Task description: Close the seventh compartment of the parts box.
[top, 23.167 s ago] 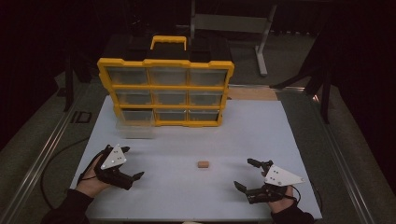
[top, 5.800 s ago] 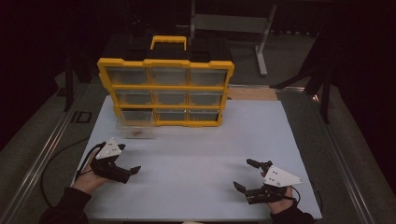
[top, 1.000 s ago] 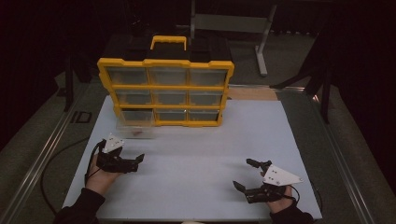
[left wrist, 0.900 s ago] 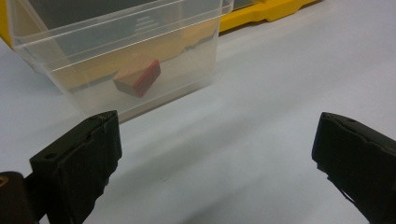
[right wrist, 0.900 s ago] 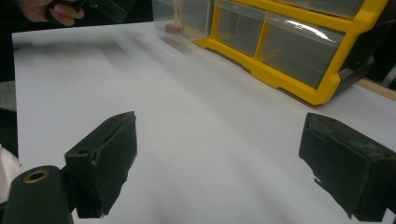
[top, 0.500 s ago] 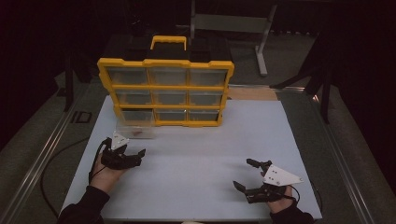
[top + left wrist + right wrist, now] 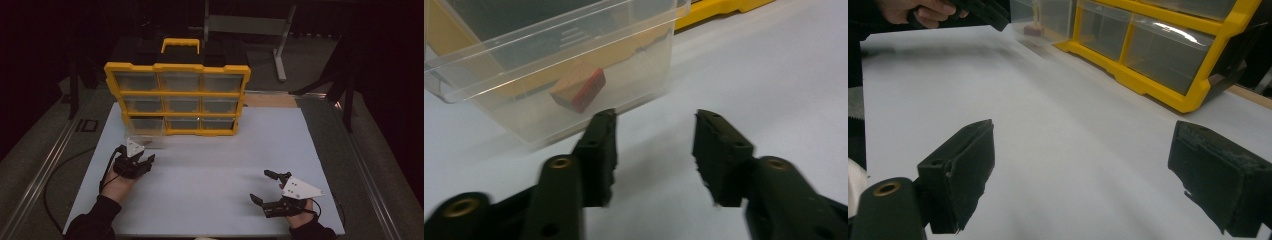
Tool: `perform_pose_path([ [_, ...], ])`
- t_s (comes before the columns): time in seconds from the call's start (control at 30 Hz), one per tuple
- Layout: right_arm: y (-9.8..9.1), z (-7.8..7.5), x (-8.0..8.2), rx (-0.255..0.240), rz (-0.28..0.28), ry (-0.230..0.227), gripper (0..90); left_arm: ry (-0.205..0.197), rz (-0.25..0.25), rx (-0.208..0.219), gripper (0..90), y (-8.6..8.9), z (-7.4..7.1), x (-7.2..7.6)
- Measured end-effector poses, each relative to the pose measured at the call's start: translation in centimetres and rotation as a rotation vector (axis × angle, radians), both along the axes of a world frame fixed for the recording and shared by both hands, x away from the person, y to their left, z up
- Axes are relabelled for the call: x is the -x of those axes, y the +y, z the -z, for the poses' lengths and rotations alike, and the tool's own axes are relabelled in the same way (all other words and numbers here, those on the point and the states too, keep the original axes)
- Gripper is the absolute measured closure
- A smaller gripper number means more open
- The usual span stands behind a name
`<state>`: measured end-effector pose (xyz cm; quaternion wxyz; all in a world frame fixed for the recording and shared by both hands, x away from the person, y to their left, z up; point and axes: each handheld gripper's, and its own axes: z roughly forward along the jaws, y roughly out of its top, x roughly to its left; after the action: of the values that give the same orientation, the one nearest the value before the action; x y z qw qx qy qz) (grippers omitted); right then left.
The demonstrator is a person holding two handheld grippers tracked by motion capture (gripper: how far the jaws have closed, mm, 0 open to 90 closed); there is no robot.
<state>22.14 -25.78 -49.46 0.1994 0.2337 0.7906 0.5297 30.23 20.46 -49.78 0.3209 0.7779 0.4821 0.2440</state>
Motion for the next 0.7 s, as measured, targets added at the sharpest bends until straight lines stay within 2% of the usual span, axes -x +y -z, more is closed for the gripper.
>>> perform_pose_path([
  [0.13, 0.0, 0.0, 0.0, 0.001, -0.002, -0.002, 11.4, 0.004, -0.010, -0.004, 67.5, 0.0, -0.1, -0.3],
  [0.37, 0.0, 0.0, 0.0, 0.000, -0.002, -0.003, 11.5, 0.001, -0.027, -0.012, 79.8, -0.1, 0.0, -0.8],
  [0.53, 0.0, 0.0, 0.0, 0.000, 0.000, -0.002, 11.5, 0.006, -0.016, -0.028, 87.1, -0.3, -0.1, -1.1],
  [0.7, 0.0, 0.0, 0.0, 0.001, 0.000, -0.003, 11.5, -0.010, -0.030, -0.044, 89.3, -0.4, -0.2, -1.4],
])
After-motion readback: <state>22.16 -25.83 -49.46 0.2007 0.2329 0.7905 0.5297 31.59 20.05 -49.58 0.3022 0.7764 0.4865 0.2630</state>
